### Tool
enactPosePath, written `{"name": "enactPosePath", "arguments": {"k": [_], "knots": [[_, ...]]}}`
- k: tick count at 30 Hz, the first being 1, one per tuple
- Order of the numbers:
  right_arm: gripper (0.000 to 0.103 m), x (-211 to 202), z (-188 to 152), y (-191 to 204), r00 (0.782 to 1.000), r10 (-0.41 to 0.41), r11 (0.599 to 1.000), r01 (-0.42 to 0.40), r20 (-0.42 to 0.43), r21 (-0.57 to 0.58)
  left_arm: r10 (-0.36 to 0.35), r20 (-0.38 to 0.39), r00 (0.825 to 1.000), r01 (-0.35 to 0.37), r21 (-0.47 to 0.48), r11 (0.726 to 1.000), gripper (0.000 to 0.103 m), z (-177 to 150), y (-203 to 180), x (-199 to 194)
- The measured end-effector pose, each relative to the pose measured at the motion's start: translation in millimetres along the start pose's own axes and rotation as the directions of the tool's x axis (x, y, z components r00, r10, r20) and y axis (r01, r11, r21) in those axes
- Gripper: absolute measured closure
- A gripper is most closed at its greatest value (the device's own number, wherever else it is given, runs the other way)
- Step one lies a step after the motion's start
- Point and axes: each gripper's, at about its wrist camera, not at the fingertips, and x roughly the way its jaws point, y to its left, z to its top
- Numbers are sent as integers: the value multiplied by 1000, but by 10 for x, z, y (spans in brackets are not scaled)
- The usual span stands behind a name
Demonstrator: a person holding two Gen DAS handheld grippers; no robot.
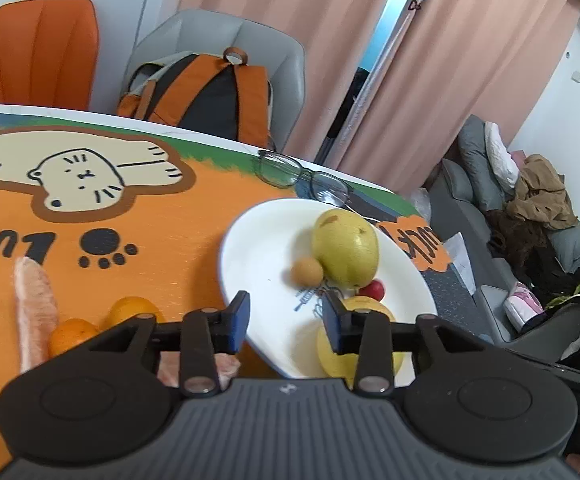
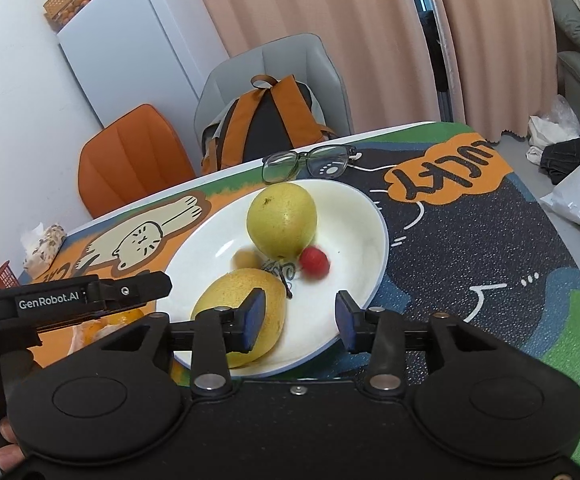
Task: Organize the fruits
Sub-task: 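Drop the red berry into the bowl with the right tool while the left tool drops the brown fruit, then grasp the pink pomelo strip with the left tool while the right tool approaches the peeled segment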
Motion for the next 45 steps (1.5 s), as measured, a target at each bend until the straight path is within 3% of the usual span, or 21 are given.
{"name": "enactPosePath", "arguments": {"k": [4,11,23,34,45], "knots": [[63,-26,-18,32,1000,5,1000,-5,0,-2,11,3,1000,-11,-6,1000,62,-13,45,-84],[58,-119,-62,123,1000,8,1000,-8,7,-12,36,14,999,-35,-20,999,48,-29,142,-276],[43,-296,-150,365,1000,25,999,-24,17,-46,73,32,997,-71,-34,997,28,-80,305,-596],[35,-324,-234,634,999,51,995,-51,3,-85,122,42,992,-119,-66,991,23,-116,546,-832],[34,-242,-298,904,996,81,989,-84,-23,-124,155,53,986,-148,-121,982,23,-160,851,-957]]}}
